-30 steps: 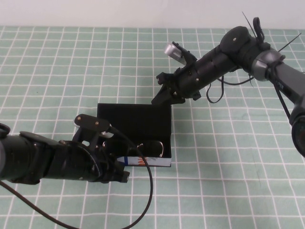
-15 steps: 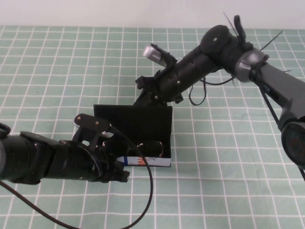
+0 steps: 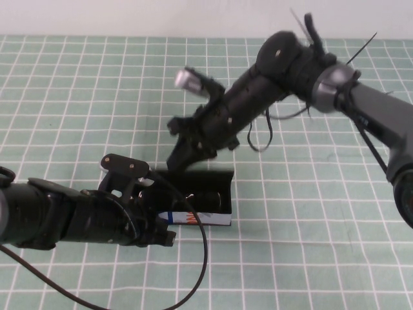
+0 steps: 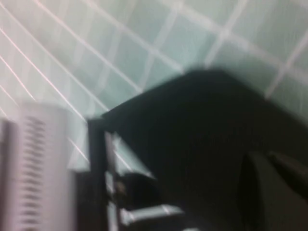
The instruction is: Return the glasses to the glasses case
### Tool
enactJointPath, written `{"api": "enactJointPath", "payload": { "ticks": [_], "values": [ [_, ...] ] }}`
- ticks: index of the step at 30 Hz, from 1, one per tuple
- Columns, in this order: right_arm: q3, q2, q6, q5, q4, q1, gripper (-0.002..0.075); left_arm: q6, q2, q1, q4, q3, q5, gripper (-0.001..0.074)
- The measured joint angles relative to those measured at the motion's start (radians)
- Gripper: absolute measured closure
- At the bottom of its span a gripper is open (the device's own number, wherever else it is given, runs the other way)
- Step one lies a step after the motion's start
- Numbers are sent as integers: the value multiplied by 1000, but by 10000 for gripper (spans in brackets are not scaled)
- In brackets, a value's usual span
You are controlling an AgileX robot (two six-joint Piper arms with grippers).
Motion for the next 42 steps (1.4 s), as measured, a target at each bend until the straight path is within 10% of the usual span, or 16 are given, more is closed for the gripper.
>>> {"api": "enactJointPath", "payload": {
  "ticks": [22, 33, 42],
  "values": [
    [85, -40, -130, 0, -52, 38, 737, 20, -124, 0, 127, -6, 171, 736],
    [-41, -267, -228, 9, -77, 21, 737, -92, -384, 0, 704, -185, 839, 736],
    [-46, -426, -270, 29, -135, 21, 737, -420, -479, 59, 1089, -261, 890, 736]
  ]
}}
